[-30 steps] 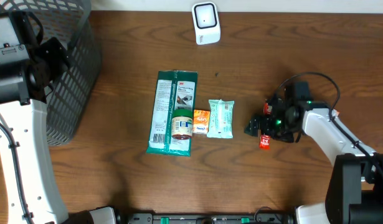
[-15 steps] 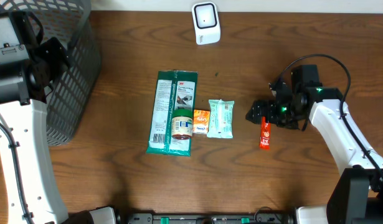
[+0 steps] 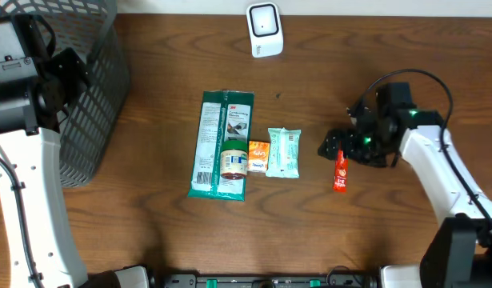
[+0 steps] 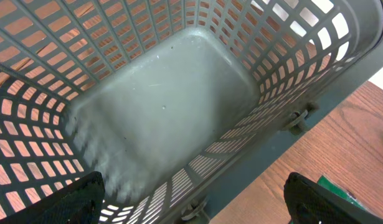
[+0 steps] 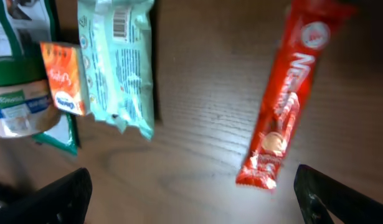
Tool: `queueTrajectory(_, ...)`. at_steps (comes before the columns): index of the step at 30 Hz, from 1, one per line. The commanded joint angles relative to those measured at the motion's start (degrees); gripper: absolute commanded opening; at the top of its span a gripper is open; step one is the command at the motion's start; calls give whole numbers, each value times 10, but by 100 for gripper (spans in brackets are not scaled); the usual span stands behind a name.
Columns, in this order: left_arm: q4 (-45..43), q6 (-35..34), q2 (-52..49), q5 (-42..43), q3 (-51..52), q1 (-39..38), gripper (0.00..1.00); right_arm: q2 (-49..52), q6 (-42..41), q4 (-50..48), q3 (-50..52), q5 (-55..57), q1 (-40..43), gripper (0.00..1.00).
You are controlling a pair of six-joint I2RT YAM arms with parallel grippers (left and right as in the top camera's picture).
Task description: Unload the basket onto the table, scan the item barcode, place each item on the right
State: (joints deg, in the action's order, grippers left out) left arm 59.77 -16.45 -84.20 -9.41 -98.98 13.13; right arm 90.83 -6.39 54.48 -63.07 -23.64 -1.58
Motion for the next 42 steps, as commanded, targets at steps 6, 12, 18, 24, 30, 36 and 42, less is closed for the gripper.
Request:
queueTrajectory(6,0,5,1,-7,-3,3,92,-73,9,55,-118,-2,33,99)
queueTrajectory(12,0,5,1,-7,-3,3,92,-97,9,54,-118,-2,33,99)
queueTrajectory(18,0,5,1,-7,-3,3,92,-95,9,67,-110,-2,33,99)
queueTrajectory(24,0,5,1,-7,-3,3,92,-95,9,63,-84,-2,32,99)
queueTrajectory(30,0,5,1,-7,-3,3,92,-95,6,32,5,-2,24,99)
queueTrajectory(36,0,5,1,-7,-3,3,92,-95,-12,-46,114,-2,0,84)
queueTrajectory(42,0,5,1,-7,-3,3,92,-95,-52,-120,175,7,-64,33)
